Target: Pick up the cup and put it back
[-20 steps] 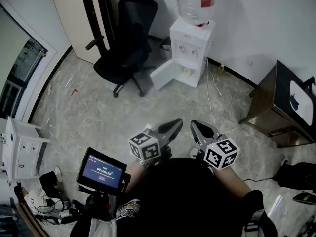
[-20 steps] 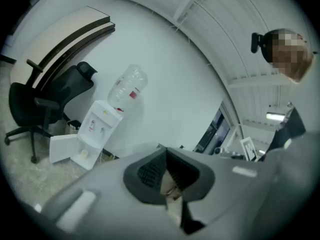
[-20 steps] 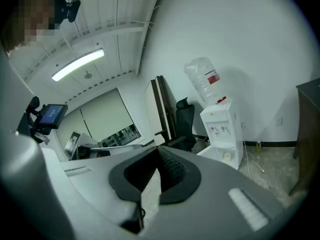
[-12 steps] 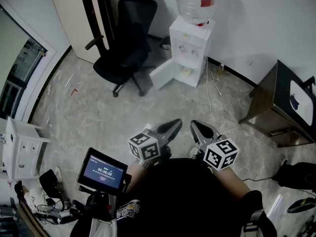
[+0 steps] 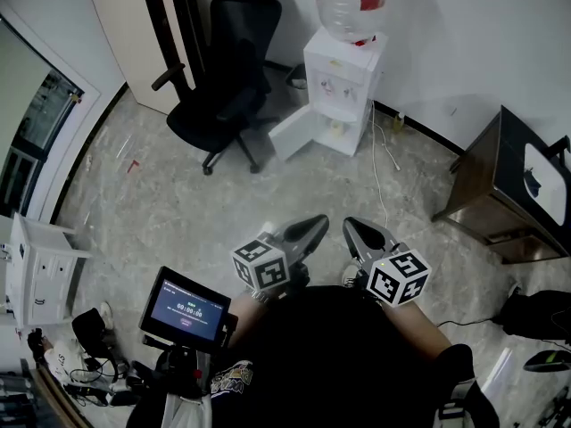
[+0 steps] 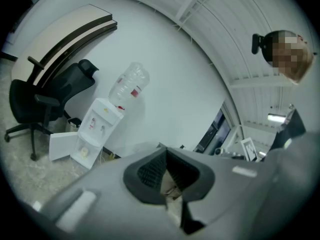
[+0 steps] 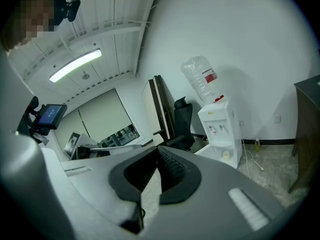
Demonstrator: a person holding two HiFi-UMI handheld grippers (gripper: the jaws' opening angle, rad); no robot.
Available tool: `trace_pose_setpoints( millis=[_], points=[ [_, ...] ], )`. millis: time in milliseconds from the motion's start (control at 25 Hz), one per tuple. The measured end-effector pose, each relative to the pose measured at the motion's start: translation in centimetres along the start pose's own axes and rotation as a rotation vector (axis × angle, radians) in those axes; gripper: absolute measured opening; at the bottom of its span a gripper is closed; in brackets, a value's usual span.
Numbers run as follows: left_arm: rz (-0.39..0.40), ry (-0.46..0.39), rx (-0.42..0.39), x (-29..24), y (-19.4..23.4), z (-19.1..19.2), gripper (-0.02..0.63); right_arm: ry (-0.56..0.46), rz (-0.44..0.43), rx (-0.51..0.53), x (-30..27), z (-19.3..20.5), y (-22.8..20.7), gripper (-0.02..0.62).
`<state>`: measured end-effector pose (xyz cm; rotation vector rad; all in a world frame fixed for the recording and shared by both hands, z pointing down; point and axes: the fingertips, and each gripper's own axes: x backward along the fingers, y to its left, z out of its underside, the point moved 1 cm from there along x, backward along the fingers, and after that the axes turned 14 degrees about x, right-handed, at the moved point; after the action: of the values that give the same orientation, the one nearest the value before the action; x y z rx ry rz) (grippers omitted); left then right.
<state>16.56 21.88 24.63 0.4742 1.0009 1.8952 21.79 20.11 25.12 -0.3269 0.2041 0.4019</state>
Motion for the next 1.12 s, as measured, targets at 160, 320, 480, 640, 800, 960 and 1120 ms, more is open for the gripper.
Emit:
trace_pose_setpoints(
  millis=[160,320,480,640,800,960,1120],
  points=[
    [0.019,0.005,-0.007,-1.1,-0.5,0.5,0.005,-0.001,0.009,0.0,0.5,0.1,-1.1,0.008],
    [0.094,0.032,-0.055,-3.4,-2.8,1.3,0.005,-0.052,0.013,-0.008,1.9,-1.0,-3.3,0.009],
    [0.279,0.155,-0.098,-5.7,-6.6,3.0,0.005,-0.137,-0.098,-0.041,2.5,-4.1,-4.6,0.057],
    [0.414,0.307,-0.105,-7.3,-11.0,5.8,0.005,-0.141,-0.313,-0.004,2.8,-5.5,-3.5,0.057],
    [0.449,0.357,-0.179,-8.9,-13.1,8.2,0.009,-0.147,-0.53,0.044,4.4,-5.6,-1.8,0.008],
    [0.452,0.409,-0.27,-10.3,-13.7,10.7,0.029,-0.161,-0.639,0.129,5.8,-5.4,-1.1,0.021],
    [0.475,0.389,-0.318,-10.2,-14.8,10.2,0.017,-0.202,-0.711,0.155,6.8,-6.7,-0.3,0.035]
  ],
)
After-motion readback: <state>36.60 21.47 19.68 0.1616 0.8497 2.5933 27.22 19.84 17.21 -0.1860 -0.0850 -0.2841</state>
